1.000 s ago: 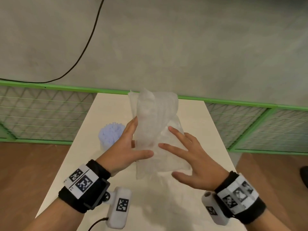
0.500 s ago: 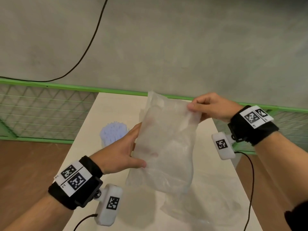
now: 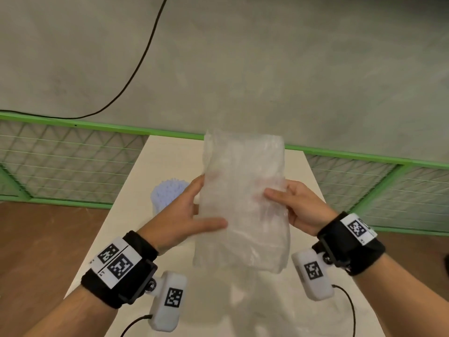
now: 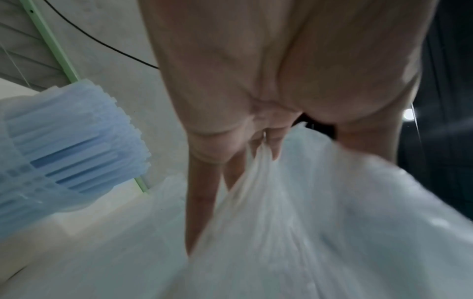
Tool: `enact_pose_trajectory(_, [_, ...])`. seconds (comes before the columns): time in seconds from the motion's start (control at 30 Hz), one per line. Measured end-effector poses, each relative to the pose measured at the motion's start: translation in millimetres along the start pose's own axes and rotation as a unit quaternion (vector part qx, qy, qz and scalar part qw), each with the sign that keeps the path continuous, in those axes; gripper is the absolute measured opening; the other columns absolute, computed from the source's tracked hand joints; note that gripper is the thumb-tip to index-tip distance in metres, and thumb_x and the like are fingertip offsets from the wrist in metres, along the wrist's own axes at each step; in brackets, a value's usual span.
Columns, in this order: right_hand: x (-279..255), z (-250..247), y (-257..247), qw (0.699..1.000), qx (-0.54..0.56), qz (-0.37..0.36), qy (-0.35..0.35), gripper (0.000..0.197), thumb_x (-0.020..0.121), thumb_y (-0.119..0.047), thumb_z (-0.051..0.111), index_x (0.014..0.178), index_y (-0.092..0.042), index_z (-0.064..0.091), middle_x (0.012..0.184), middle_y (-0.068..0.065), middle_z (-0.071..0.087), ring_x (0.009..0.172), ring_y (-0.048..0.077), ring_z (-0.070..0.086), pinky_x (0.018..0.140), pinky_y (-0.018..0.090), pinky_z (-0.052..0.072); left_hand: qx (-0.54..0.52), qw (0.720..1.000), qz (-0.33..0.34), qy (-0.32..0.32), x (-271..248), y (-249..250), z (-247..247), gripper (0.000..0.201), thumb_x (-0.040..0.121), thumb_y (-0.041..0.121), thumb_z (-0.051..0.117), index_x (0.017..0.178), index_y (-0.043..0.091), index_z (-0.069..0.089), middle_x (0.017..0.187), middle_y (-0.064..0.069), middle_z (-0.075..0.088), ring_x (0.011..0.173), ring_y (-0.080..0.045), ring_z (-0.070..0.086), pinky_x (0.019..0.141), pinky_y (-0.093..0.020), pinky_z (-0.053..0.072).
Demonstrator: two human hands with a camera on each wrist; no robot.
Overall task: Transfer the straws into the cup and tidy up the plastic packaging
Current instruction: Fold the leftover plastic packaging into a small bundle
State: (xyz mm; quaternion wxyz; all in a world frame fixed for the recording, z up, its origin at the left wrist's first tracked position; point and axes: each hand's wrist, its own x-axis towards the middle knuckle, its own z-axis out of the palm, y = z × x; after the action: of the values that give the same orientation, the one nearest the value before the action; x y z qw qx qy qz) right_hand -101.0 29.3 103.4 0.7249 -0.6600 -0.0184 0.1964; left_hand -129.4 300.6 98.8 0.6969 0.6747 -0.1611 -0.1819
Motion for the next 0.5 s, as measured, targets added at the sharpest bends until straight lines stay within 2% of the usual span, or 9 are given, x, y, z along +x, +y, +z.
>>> enact_pose_trajectory(0.07, [-5,3,-2,1.000,0.007,-0.014,-0.011,0.033,0.086,-0.009,0.061,0.119,-0.004,0.063,0.106,0.021,0.072,0.082,0.028,0.073,0.075,0.039,0.061,-0.055,0.997,-0.009,0.059,2,5,-6,0.066,0.068,0.044,0.074,0.129,0.036,0.051,0.130,-0.001,0.061,0.116,-0.023,0.061,0.087,-0.045,0.055])
enact_pose_trajectory(0.13, [-9,3,-3,0.999,-0.004,-0.012,-0.038,0.034,0.085,-0.005,0.059,0.119,-0.007,0.062,0.103,0.023,0.072,0.075,0.032,0.073,0.067,0.039,0.061,-0.049,0.993,0.010,0.102,7,13,-14,0.054,0.071,0.053,0.069,0.117,0.027,0.058,0.125,-0.005,0.061,0.112,-0.022,0.059,0.077,-0.040,0.053])
enact_pose_trajectory(0.2, [-11,4,-2,0.998,-0.010,-0.009,-0.056,0.032,0.086,-0.003,0.058,0.117,-0.009,0.064,0.102,0.026,0.071,0.073,0.036,0.072,0.065,0.041,0.061,-0.048,0.993,0.025,0.102,14,22,-16,0.056,0.073,0.056,0.066,0.113,0.016,0.059,0.116,-0.005,0.062,0.107,-0.021,0.060,0.078,-0.041,0.054])
enact_pose_trajectory(0.27, [-13,5,-4,0.998,-0.012,-0.007,-0.061,0.030,0.087,-0.004,0.058,0.115,-0.011,0.066,0.103,0.027,0.070,0.073,0.037,0.072,0.066,0.042,0.061,-0.032,0.994,0.025,0.097,20,31,-15,0.062,0.075,0.054,0.070,0.109,0.003,0.058,0.106,0.000,0.063,0.101,-0.018,0.060,0.080,-0.043,0.054])
enact_pose_trajectory(0.3, [-14,6,-5,0.998,-0.012,-0.009,-0.063,0.029,0.087,-0.004,0.058,0.114,-0.012,0.067,0.103,0.027,0.070,0.073,0.037,0.072,0.066,0.042,0.061,-0.020,0.994,0.024,0.100,22,35,-15,0.060,0.076,0.051,0.073,0.104,-0.001,0.061,0.107,0.004,0.064,0.103,-0.015,0.060,0.081,-0.041,0.055])
enact_pose_trajectory(0.33, [-15,6,-5,0.998,-0.011,-0.009,-0.063,0.029,0.087,-0.004,0.058,0.113,-0.013,0.067,0.102,0.027,0.071,0.073,0.037,0.072,0.066,0.042,0.061,-0.008,0.993,0.024,0.113,24,37,-15,0.053,0.076,0.048,0.074,0.096,-0.001,0.066,0.113,0.007,0.063,0.109,-0.011,0.059,0.080,-0.036,0.056])
enact_pose_trajectory(0.4, [-17,6,-5,0.998,-0.014,-0.006,-0.064,0.028,0.087,-0.007,0.060,0.113,-0.012,0.066,0.099,0.025,0.071,0.072,0.038,0.072,0.066,0.042,0.061,0.020,0.987,0.029,0.154,28,41,-20,0.033,0.079,0.041,0.070,0.082,0.009,0.076,0.127,0.011,0.058,0.123,-0.001,0.050,0.074,-0.026,0.057])
enact_pose_trajectory(0.43, [-17,6,-3,0.998,-0.013,-0.004,-0.065,0.029,0.086,-0.009,0.062,0.114,-0.011,0.065,0.098,0.025,0.072,0.071,0.038,0.072,0.066,0.041,0.061,0.034,0.984,0.035,0.171,29,43,-22,0.027,0.081,0.038,0.068,0.078,0.013,0.077,0.130,0.013,0.056,0.125,0.001,0.049,0.075,-0.025,0.057])
enact_pose_trajectory(0.5, [-19,7,-1,0.998,-0.012,-0.006,-0.068,0.032,0.083,-0.014,0.067,0.115,-0.012,0.066,0.095,0.023,0.072,0.069,0.037,0.072,0.065,0.040,0.061,0.049,0.980,0.046,0.190,30,49,-26,0.029,0.086,0.040,0.063,0.078,0.017,0.079,0.125,0.018,0.061,0.121,0.002,0.053,0.086,-0.032,0.054])
